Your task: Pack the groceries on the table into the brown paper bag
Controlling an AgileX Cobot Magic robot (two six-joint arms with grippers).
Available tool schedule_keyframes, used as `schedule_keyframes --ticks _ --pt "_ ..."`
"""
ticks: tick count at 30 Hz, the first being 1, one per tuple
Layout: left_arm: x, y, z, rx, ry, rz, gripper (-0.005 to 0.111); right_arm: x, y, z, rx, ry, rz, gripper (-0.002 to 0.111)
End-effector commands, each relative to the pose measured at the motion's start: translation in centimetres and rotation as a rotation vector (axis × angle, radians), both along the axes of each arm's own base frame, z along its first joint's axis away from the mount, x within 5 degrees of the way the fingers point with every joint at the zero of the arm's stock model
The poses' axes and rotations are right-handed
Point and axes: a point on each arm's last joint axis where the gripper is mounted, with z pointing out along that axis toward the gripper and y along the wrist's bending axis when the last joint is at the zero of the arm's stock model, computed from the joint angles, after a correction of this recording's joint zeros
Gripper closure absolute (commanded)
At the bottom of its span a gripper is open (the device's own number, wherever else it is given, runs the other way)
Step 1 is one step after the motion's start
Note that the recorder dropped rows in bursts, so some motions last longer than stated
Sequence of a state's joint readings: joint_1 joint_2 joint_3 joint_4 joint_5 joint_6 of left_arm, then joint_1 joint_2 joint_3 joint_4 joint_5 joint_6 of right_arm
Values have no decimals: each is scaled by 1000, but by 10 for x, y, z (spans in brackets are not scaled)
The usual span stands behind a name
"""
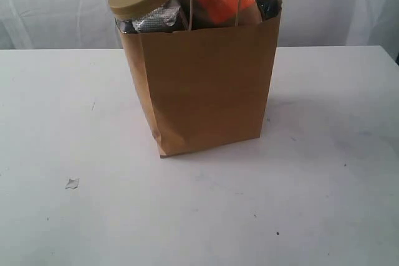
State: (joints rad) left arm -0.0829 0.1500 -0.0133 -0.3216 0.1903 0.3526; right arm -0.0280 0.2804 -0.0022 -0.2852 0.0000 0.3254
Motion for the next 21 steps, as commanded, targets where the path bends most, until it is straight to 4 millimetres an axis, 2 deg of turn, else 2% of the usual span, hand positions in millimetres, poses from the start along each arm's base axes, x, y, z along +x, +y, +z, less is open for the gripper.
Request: schedule_keyframes --ticks 1,7,12,17,21 --pt "0 -1 -1 -17 -1 -2 107 -23 -4 1 -12 -81 -56 108" --pt "-1 -1 -1 -12 0 -6 107 -26 -7 -11 -8 45 -90 108" --pt "-1 -1 -1 -12 0 -6 107 -26 -7 -11 -97 55 -70 108" --pt "-1 -1 -1 -12 0 -6 107 -26 -6 -13 -46 76 -78 108" --pt "-1 -1 -1 -12 0 -6 107 -26 -5 -13 -83 79 -80 108"
